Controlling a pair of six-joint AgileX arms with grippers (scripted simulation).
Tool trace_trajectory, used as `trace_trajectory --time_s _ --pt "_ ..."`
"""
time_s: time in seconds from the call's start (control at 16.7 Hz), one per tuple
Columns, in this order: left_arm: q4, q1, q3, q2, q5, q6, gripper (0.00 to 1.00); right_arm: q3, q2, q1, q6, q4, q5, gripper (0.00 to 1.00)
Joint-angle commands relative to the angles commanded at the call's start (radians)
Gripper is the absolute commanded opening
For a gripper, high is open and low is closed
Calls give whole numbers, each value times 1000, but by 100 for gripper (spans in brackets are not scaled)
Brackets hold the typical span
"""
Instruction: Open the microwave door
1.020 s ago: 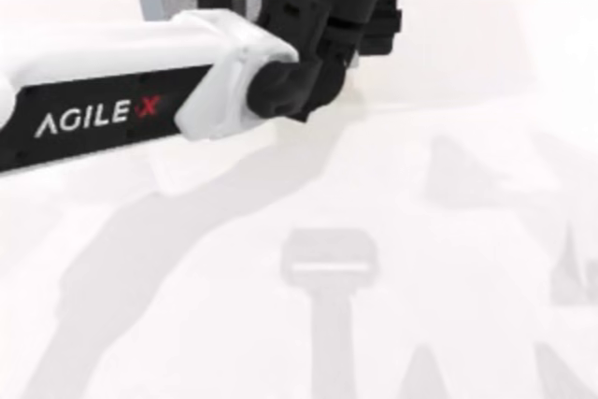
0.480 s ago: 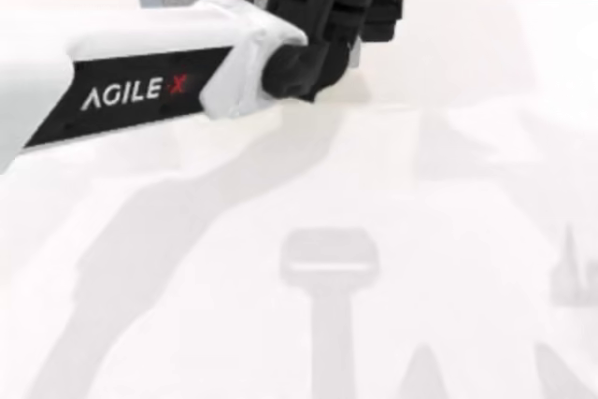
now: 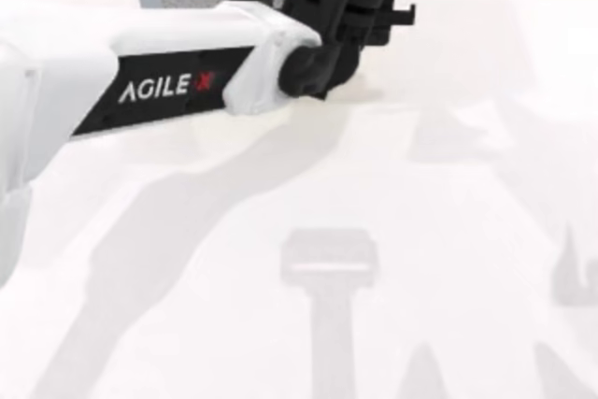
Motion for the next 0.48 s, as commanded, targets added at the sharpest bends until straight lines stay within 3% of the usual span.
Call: trace_trajectory --time_s 0.48 --pt "0 0 0 0 0 0 40 0 0 0 0 0 0 100"
